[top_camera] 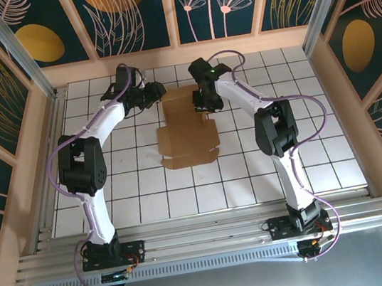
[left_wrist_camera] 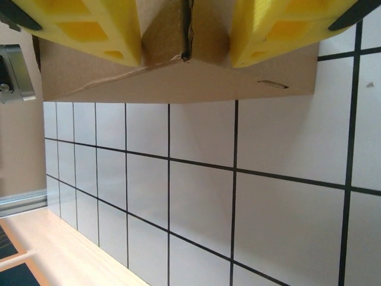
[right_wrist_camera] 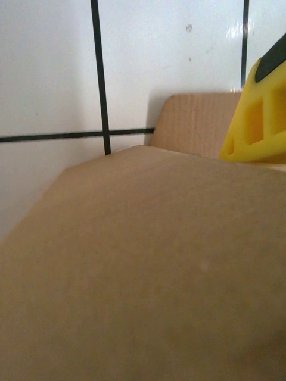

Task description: Fold the paper box

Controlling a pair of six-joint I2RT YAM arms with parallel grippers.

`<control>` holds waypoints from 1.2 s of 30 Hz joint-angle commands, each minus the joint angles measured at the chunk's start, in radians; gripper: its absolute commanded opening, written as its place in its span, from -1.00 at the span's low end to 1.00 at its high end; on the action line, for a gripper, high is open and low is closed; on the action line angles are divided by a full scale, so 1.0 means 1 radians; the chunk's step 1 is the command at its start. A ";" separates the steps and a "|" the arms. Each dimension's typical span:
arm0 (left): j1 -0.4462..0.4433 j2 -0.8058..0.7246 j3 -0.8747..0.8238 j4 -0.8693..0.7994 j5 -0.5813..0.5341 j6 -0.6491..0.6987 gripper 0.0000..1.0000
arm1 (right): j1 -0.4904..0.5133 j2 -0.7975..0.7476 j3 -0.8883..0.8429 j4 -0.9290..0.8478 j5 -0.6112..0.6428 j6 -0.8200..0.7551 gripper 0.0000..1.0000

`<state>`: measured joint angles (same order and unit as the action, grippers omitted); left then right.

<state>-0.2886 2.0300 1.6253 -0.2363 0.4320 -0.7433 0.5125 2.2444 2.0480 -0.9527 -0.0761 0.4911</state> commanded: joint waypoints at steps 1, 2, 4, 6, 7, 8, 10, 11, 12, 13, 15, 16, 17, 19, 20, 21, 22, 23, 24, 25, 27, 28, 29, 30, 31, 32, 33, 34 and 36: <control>-0.005 -0.022 -0.040 0.026 0.063 -0.066 -0.15 | 0.021 -0.021 -0.021 0.082 -0.091 0.061 -0.56; -0.006 -0.021 -0.042 0.026 0.062 -0.067 -0.15 | 0.023 -0.029 -0.033 0.104 -0.108 0.073 -0.55; -0.006 -0.022 -0.044 0.026 0.061 -0.067 -0.15 | 0.023 -0.037 -0.050 0.139 -0.136 0.091 -0.55; -0.006 -0.023 -0.049 0.029 0.063 -0.070 -0.15 | 0.023 -0.034 -0.059 0.156 -0.146 0.101 -0.54; -0.005 -0.024 -0.052 0.031 0.063 -0.071 -0.15 | 0.021 -0.032 -0.063 0.160 -0.150 0.107 -0.54; -0.005 -0.026 -0.056 0.033 0.063 -0.071 -0.15 | 0.021 -0.032 -0.072 0.168 -0.156 0.110 -0.54; -0.006 -0.031 -0.066 0.037 0.058 -0.074 -0.15 | 0.021 -0.043 -0.103 0.196 -0.175 0.118 -0.53; -0.005 -0.034 -0.069 0.037 0.052 -0.072 -0.15 | 0.023 -0.054 -0.119 0.211 -0.177 0.114 -0.51; -0.004 -0.037 -0.069 0.036 0.045 -0.068 -0.15 | 0.024 -0.075 -0.143 0.231 -0.160 0.106 -0.47; -0.005 -0.039 -0.069 0.031 0.037 -0.064 -0.15 | 0.026 -0.102 -0.171 0.258 -0.135 0.096 -0.40; -0.006 -0.039 -0.057 0.015 0.020 -0.051 -0.15 | 0.024 -0.186 -0.270 0.339 -0.099 0.073 -0.25; -0.005 -0.037 -0.050 0.005 0.014 -0.042 -0.15 | 0.020 -0.224 -0.320 0.383 -0.097 0.066 -0.21; -0.005 -0.033 -0.040 -0.009 0.005 -0.030 -0.15 | 0.012 -0.266 -0.377 0.435 -0.114 0.059 -0.17; -0.004 -0.025 -0.018 -0.035 -0.011 -0.010 -0.14 | -0.009 -0.328 -0.468 0.510 -0.166 0.054 -0.09; -0.005 -0.021 -0.006 -0.050 -0.020 -0.002 -0.14 | -0.019 -0.353 -0.499 0.533 -0.187 0.046 -0.05; -0.005 -0.020 0.001 -0.056 -0.025 0.003 -0.14 | -0.026 -0.372 -0.521 0.546 -0.205 0.038 0.00; -0.004 -0.018 0.002 -0.058 -0.028 0.005 -0.14 | -0.030 -0.387 -0.537 0.556 -0.218 0.030 0.04; -0.005 -0.019 0.004 -0.057 -0.027 0.006 -0.14 | -0.033 -0.404 -0.555 0.569 -0.233 0.022 0.14; -0.005 -0.017 0.004 -0.057 -0.027 0.006 -0.14 | -0.036 -0.418 -0.564 0.577 -0.244 0.015 0.27; -0.005 -0.016 0.004 -0.058 -0.027 0.004 -0.14 | -0.038 -0.432 -0.575 0.583 -0.256 0.007 0.37; -0.005 -0.018 0.004 -0.056 -0.026 0.003 -0.14 | -0.040 -0.461 -0.585 0.585 -0.275 -0.017 0.45; -0.005 -0.020 0.002 -0.055 -0.027 0.003 -0.14 | -0.040 -0.474 -0.590 0.587 -0.277 -0.026 0.46; -0.006 -0.019 0.002 -0.054 -0.026 0.004 -0.14 | -0.043 -0.493 -0.596 0.590 -0.280 -0.040 0.48; -0.005 -0.019 0.004 -0.055 -0.023 0.006 -0.14 | -0.049 -0.511 -0.602 0.592 -0.282 -0.053 0.52; -0.006 -0.019 0.006 -0.057 -0.021 0.008 -0.14 | -0.058 -0.526 -0.607 0.591 -0.283 -0.066 0.52; -0.006 -0.018 0.011 -0.061 -0.021 0.012 -0.14 | -0.070 -0.544 -0.618 0.594 -0.278 -0.086 0.52; -0.006 -0.018 0.013 -0.066 -0.022 0.015 -0.14 | -0.088 -0.568 -0.636 0.609 -0.265 -0.106 0.52; -0.005 -0.018 0.015 -0.070 -0.024 0.018 -0.14 | -0.111 -0.588 -0.657 0.629 -0.255 -0.128 0.51; -0.005 -0.019 0.015 -0.072 -0.027 0.020 -0.14 | -0.179 -0.633 -0.739 0.726 -0.244 -0.185 0.39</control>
<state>-0.2882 2.0121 1.6161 -0.2569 0.4107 -0.7448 0.4179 1.6852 1.3838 -0.3420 -0.3408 0.3996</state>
